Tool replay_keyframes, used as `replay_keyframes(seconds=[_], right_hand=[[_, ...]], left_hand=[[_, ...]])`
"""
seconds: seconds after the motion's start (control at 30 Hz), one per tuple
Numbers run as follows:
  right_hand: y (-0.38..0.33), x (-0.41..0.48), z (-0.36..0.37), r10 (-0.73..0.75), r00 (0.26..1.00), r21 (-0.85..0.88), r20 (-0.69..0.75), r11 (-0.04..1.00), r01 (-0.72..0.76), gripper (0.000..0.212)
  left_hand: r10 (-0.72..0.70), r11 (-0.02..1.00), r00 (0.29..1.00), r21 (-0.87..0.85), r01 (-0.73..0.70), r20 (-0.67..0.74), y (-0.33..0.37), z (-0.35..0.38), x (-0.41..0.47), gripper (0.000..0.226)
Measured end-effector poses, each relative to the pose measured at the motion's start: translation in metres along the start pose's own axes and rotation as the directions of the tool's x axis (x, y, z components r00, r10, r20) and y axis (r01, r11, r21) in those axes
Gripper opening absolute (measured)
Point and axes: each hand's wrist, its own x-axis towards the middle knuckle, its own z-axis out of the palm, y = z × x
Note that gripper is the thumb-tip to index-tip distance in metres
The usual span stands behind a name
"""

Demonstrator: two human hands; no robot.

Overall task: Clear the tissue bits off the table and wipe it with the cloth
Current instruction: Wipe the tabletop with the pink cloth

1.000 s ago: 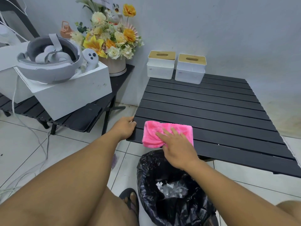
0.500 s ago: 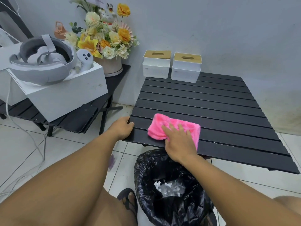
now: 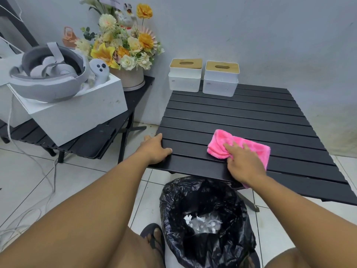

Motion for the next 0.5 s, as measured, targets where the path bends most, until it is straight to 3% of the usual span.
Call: replay_keyframes(seconds=[0.27,0.5], right_hand=[[-0.058,-0.021,0.019,-0.358,0.928,-0.012,0.103,0.933,0.361,0.058],[-0.050,-0.012,0.008,-0.361,0.920,0.019,0.155,0.932,0.362,0.055]], left_hand=[[0.015,1.000,1.000,0.008,-0.015,0.001,0.003,0.002,0.002,0.069],[0.047,0.998,0.999,0.048,-0.048,0.017,0.005,0.004,0.001,0.075]])
